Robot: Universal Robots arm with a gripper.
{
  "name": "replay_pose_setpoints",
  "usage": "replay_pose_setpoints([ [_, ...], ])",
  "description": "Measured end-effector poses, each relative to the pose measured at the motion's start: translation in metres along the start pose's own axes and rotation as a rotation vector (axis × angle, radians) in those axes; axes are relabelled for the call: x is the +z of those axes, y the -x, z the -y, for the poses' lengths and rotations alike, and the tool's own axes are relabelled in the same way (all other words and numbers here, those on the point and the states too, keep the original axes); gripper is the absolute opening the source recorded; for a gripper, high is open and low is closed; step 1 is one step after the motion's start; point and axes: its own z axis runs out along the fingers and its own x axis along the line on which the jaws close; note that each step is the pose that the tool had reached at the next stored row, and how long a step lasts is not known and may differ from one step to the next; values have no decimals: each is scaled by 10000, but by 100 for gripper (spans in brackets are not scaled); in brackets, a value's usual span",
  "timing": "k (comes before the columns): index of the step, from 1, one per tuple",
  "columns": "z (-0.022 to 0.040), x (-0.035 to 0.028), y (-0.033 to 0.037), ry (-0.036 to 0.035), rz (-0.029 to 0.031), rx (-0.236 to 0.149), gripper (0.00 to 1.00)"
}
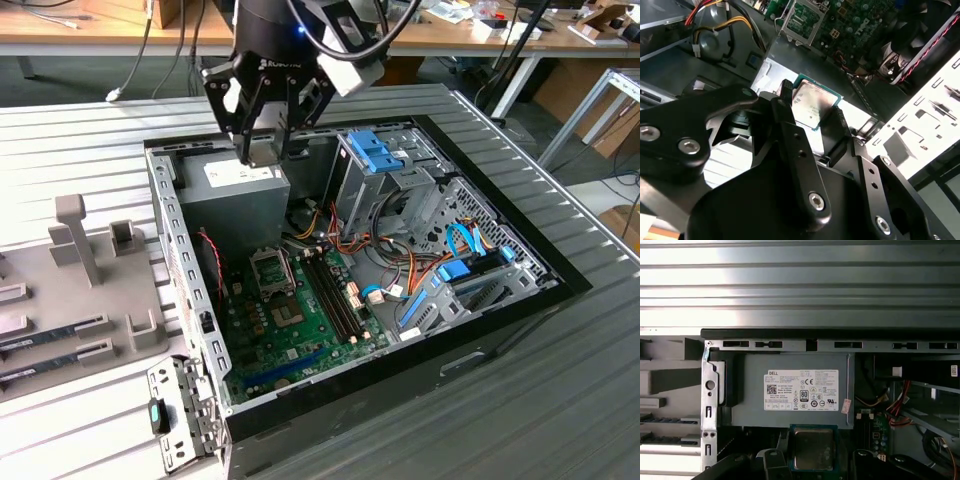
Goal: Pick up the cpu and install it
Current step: 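Pick up the cpu and move it towards the insertion slot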
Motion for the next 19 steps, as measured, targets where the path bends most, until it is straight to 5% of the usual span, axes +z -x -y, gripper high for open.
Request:
replay_pose_setpoints([
  [3, 42, 12, 56, -1, -1, 0, 47],
  [19, 59, 25, 111, 0, 0, 0, 47],
])
